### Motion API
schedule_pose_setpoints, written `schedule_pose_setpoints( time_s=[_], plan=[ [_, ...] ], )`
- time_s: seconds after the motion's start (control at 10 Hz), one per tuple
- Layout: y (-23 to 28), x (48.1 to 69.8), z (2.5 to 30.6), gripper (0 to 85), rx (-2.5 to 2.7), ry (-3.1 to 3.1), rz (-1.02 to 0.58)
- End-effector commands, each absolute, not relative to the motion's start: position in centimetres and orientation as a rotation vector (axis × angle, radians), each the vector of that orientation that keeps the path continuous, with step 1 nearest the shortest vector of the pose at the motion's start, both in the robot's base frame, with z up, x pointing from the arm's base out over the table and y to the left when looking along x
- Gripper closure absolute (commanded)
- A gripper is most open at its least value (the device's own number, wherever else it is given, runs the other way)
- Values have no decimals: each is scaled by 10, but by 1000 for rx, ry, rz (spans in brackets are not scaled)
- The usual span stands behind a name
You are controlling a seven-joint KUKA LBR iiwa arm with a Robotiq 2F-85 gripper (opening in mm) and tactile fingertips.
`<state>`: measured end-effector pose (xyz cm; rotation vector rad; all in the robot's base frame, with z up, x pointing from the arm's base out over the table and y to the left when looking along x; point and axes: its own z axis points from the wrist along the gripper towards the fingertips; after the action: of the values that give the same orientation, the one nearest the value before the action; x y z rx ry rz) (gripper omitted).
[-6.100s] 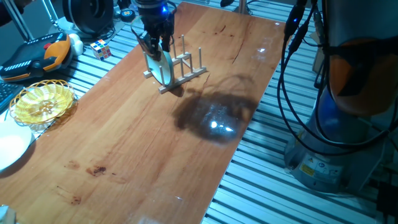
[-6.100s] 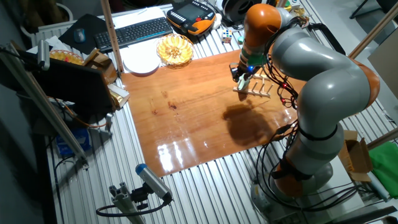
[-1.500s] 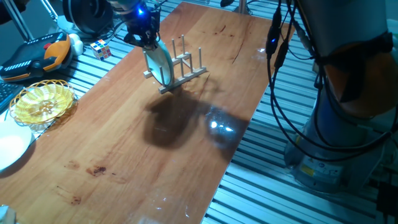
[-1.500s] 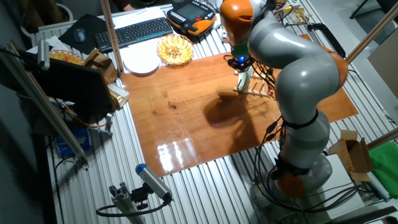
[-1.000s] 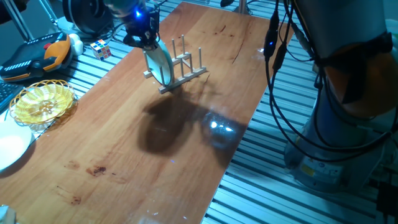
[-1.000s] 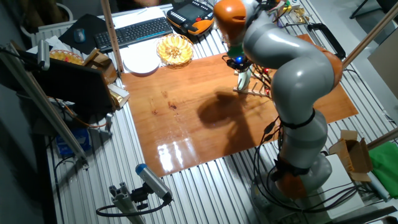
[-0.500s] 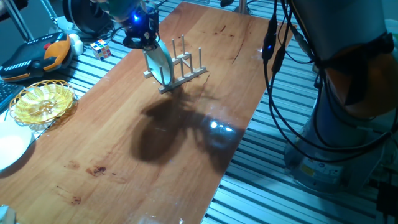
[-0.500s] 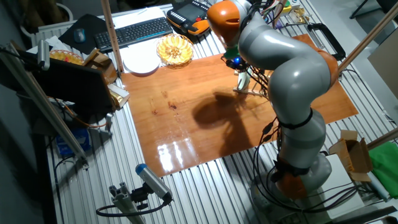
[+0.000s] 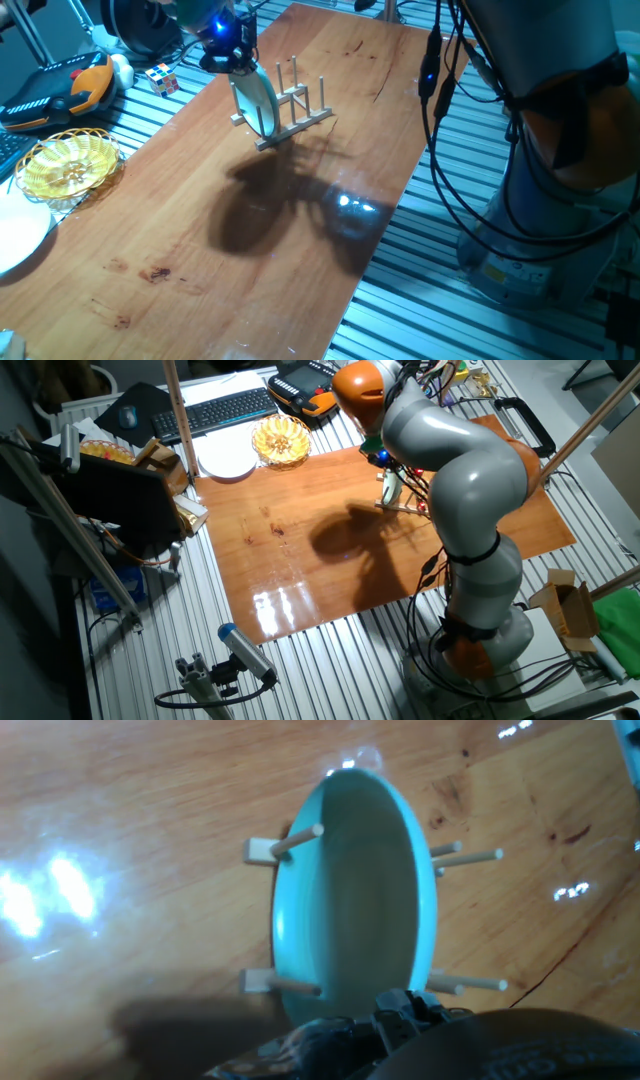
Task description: Take the dish off the dish rack
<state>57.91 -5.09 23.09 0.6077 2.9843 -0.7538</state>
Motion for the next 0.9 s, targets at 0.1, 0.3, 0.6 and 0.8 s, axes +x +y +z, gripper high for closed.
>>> schedule_pose_setpoints(
  time_s=[0.1, 0.3, 0.6, 0.8],
  plan=[
    [-55, 585, 230, 843, 594, 2991, -754],
    [-59, 587, 228, 843, 634, 2959, -803],
    [-59, 590, 227, 830, 690, 2953, -809],
    [-59, 591, 227, 600, 672, 2950, -812]
  ],
)
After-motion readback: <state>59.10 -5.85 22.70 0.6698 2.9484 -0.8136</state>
